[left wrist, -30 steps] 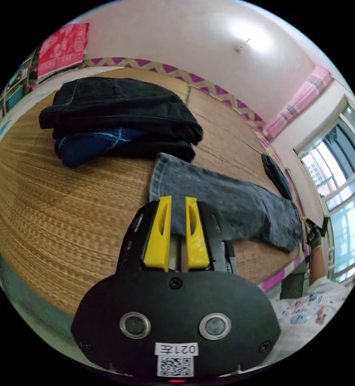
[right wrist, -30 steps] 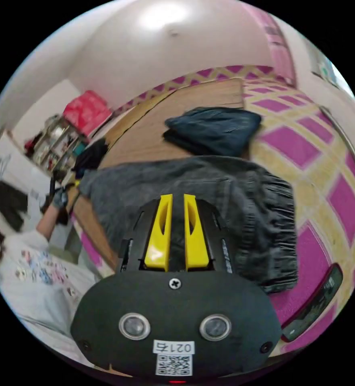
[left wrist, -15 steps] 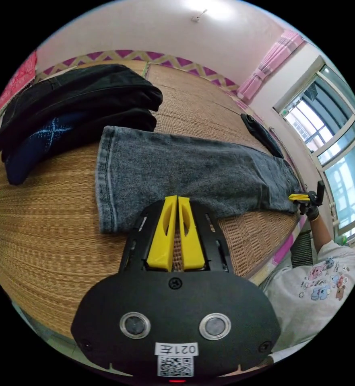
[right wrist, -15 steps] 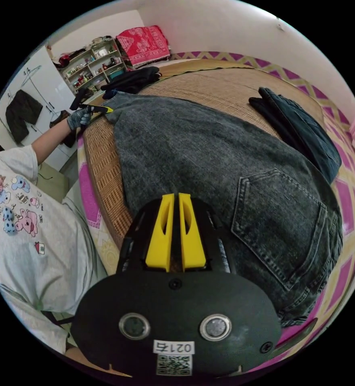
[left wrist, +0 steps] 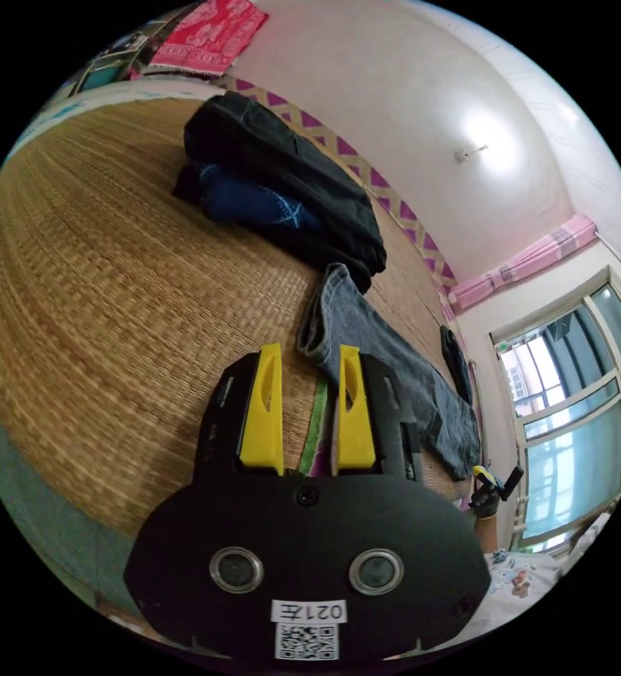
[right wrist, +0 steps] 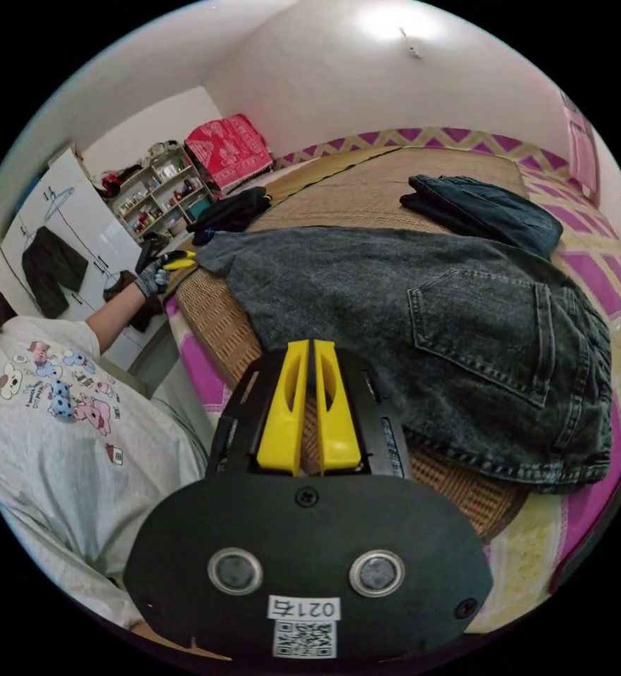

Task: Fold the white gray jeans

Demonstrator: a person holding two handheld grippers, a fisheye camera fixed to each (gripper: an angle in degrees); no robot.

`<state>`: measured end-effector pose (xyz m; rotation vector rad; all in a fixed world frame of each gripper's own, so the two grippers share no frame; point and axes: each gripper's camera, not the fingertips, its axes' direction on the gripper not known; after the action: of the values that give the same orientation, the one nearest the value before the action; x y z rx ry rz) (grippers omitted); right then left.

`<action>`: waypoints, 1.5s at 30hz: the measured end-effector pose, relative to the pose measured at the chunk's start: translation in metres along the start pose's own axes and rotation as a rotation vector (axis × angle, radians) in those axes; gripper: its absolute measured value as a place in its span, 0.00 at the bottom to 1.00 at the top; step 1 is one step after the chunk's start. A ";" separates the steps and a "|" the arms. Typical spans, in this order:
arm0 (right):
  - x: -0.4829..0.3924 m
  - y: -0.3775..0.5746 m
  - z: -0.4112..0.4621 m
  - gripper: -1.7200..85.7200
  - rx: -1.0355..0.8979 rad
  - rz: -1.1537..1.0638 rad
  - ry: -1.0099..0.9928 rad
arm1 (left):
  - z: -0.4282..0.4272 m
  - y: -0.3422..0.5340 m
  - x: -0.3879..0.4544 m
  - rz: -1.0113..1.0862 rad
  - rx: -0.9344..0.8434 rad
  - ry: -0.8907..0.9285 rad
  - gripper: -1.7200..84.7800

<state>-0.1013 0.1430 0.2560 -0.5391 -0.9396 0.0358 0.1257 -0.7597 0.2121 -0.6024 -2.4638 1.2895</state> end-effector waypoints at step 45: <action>0.197 0.115 -0.149 0.14 0.517 0.676 0.070 | 0.349 0.271 0.337 1.087 -0.368 0.252 0.10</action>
<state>0.1549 0.2306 0.2829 -0.3488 -0.6096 0.8407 -0.2593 -0.7027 -0.1849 -2.2343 -2.1493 0.8879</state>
